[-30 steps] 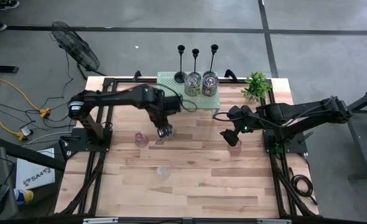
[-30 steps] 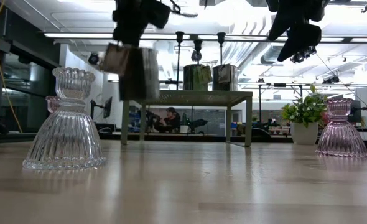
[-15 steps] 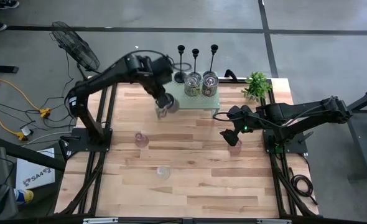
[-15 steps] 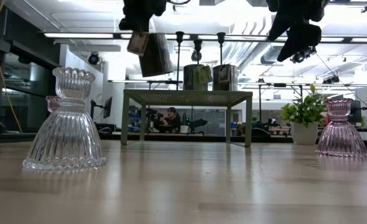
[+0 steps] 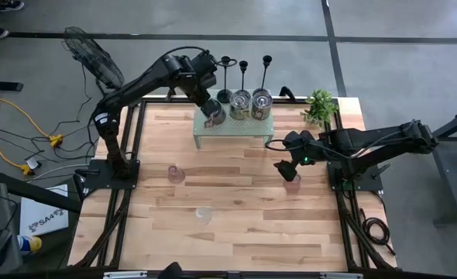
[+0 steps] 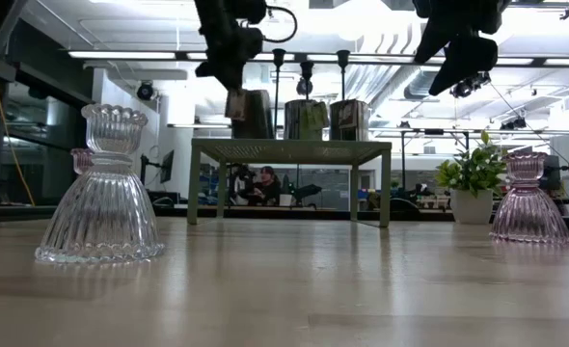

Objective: Pick & Place candle stick holders
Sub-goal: Put the silver scented candle on the shelf aligned with the silver scented candles

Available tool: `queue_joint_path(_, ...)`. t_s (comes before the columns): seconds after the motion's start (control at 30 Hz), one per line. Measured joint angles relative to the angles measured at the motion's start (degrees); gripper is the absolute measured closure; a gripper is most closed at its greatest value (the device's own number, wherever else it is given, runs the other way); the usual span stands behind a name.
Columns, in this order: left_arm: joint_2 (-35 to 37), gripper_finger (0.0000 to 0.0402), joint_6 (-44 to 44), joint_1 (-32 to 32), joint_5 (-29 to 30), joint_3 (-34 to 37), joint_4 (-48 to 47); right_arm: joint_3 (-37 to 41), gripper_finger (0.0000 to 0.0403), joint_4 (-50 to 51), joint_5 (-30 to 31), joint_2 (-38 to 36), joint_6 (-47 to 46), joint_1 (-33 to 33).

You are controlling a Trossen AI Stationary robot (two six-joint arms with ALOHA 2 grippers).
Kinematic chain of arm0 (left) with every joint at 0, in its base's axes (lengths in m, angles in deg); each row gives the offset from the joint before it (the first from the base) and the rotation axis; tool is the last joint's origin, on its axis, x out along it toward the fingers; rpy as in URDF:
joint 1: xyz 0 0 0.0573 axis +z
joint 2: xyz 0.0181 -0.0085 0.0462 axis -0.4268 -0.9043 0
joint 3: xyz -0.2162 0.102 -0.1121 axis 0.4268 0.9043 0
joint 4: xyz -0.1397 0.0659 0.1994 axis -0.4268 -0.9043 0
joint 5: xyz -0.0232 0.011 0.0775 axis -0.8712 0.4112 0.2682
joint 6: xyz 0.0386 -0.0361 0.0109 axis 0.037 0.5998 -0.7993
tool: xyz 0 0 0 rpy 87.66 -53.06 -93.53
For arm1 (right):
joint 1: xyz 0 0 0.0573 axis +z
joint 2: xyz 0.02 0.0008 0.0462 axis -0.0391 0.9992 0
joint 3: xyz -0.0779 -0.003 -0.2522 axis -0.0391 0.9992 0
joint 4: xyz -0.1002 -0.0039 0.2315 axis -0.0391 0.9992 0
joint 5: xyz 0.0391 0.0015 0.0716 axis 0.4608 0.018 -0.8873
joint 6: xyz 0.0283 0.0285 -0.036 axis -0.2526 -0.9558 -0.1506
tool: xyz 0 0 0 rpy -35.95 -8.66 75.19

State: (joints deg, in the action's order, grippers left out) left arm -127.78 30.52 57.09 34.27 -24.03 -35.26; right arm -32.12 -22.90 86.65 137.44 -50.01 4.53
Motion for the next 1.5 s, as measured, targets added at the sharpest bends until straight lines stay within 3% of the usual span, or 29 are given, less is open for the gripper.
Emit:
queue_joint_path(0.3,-2.22,0.0401,1.06,0.05,0.16,-0.02,2.47,0.00,0.0011,0.00,2.16,0.00,0.93,-0.02)
queue_joint_path(0.57,-2.29,0.0401,2.89,0.05,4.49,0.00,5.18,0.00,0.0011,0.00,2.18,0.00,0.95,-0.01)
queue_joint_path(1.5,-3.28,0.0401,7.39,-0.06,6.68,0.09,7.55,0.00,0.0011,-0.07,2.09,0.00,-0.98,0.00)
